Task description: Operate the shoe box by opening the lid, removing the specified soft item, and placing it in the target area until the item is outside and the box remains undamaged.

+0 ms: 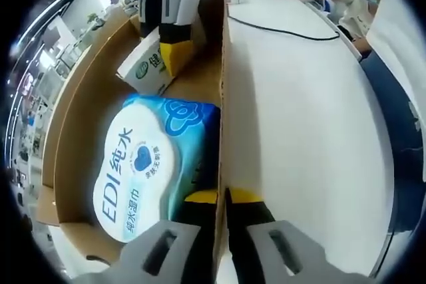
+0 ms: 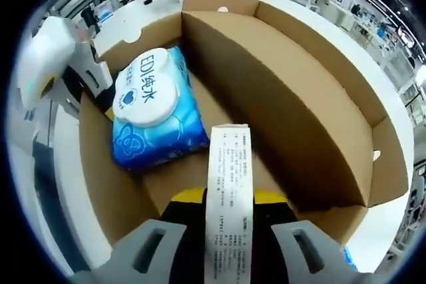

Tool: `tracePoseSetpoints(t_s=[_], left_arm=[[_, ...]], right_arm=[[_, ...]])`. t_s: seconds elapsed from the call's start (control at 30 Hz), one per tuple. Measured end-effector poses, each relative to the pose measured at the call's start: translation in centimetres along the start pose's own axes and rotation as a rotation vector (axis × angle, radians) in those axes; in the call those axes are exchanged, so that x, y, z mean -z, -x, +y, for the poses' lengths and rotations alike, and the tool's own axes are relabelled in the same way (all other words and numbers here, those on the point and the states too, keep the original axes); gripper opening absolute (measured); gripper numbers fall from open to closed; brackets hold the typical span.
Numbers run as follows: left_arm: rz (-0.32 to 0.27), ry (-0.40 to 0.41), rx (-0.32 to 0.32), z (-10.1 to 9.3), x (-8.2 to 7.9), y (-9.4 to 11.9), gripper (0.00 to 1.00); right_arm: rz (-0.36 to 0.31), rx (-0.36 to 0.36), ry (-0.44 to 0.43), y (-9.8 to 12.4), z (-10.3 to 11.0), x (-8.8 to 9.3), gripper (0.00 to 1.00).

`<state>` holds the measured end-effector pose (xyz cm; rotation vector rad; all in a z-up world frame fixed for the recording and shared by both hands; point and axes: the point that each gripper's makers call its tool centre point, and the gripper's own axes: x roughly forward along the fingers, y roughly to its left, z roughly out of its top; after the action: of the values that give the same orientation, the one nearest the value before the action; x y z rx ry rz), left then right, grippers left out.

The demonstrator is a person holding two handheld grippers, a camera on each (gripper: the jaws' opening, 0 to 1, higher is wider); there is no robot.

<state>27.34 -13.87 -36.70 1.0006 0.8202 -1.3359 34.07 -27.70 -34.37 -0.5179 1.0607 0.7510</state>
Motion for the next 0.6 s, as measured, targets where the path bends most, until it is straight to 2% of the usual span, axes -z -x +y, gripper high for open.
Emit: tracePoseSetpoints(t_s=[0.6], left_arm=[[-0.001, -0.006, -0.003, 0.1, 0.1, 0.0, 0.02]], right_arm=[[-0.067, 0.05, -0.012, 3.3, -0.6, -2.7, 0.22]])
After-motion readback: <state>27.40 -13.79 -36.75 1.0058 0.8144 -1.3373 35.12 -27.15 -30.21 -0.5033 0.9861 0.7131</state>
